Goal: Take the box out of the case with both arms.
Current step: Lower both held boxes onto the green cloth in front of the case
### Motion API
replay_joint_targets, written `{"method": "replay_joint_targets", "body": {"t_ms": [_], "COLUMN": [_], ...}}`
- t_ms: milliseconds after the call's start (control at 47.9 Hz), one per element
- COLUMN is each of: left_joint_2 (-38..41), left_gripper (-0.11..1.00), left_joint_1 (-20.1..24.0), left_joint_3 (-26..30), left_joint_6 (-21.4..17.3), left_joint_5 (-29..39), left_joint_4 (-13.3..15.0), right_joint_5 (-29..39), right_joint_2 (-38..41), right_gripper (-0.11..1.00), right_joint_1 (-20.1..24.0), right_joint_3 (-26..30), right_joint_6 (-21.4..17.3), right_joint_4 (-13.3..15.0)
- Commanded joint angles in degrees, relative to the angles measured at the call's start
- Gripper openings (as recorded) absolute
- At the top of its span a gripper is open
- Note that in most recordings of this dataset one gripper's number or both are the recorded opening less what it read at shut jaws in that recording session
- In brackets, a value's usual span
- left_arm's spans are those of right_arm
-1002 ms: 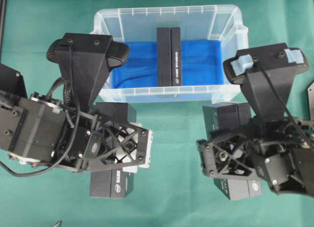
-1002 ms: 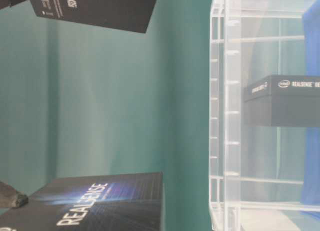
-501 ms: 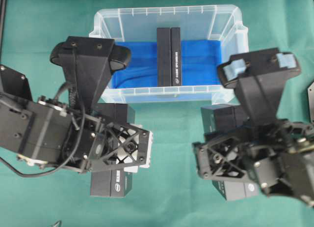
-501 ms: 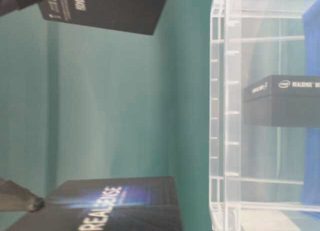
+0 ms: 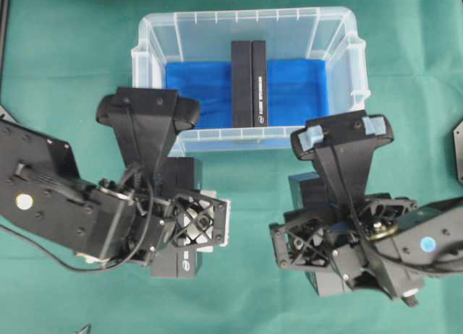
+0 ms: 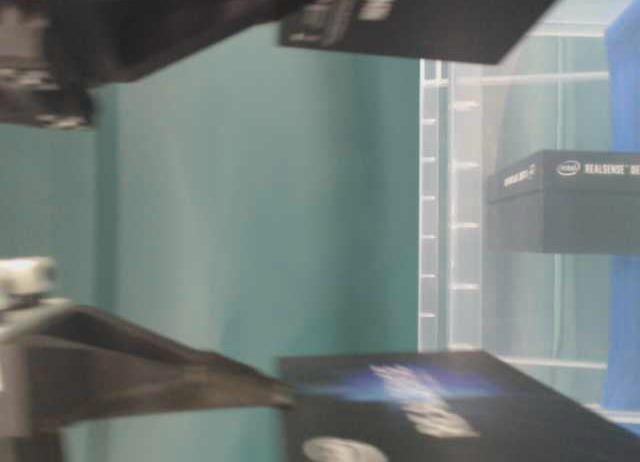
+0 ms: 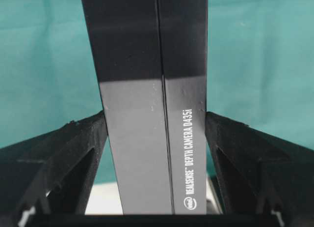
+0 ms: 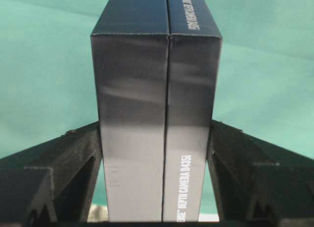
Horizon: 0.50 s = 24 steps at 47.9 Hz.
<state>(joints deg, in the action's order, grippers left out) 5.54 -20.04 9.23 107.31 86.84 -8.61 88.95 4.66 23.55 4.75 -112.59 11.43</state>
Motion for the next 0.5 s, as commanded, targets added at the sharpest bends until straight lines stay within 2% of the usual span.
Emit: {"method": "replay_joint_targets", "body": {"t_ms": [0, 271, 480], "left_joint_2": [-3.16, -3.16, -2.37], "left_gripper": [0.64, 0.64, 0.64], "left_joint_1": [-0.44, -0.97, -1.14], "left_joint_3": [-2.02, -11.69, -16.44], "left_joint_6": [1.14, 5.01, 6.59], "left_joint_5": [-2.02, -12.3, -17.93], "left_joint_4": [-0.62, -0.79, -0.79], "right_joint_5": [-2.2, -8.09, -13.71], "right_joint_2": [-0.97, -0.97, -0.97], "right_gripper": [0.67, 0.67, 0.67], "right_joint_1": [-0.09, -0.97, -1.67], "right_joint_3": [-1.41, -7.47, -11.6], "right_joint_6": [-0.35, -1.67, -2.2], "right_joint_4": [0.0, -0.09, -0.09]}}
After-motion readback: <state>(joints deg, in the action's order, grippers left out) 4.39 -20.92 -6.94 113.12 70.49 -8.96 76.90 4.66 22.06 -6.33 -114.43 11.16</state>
